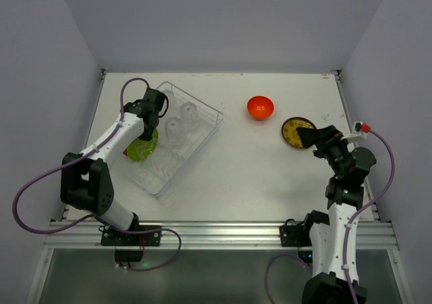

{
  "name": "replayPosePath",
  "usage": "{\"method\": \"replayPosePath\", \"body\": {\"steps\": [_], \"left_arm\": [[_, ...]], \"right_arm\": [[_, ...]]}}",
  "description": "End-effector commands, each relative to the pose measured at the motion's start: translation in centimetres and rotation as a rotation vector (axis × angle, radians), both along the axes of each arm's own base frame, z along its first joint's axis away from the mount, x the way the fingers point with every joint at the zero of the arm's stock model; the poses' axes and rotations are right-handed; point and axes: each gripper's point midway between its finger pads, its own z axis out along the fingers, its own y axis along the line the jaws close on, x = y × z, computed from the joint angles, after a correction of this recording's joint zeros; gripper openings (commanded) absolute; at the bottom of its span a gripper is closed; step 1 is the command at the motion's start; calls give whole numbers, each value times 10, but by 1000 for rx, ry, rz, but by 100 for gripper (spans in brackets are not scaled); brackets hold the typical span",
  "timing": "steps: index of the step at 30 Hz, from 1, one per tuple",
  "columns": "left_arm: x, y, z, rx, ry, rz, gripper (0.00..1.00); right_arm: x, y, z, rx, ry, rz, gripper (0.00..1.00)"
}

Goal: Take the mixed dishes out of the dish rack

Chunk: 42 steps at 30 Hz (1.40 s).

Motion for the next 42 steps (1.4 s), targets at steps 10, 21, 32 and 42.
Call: {"method": "replayPosePath", "body": {"steps": [10,21,32,42], "left_arm": [[4,-7,16,-7,-16,-35,16],[-1,-19,85,55,-194,-47,0],[-19,-44,146,-182,-383,-114,0],[-59,-90,252,-678,-790,-288,0]], "right_arm": [[-1,2,10,-15,-43,7,99],[5,1,2,11,-14,13,99],[5,3,4,12,8,26,99],[2,27,11,40,45,146,99]]}}
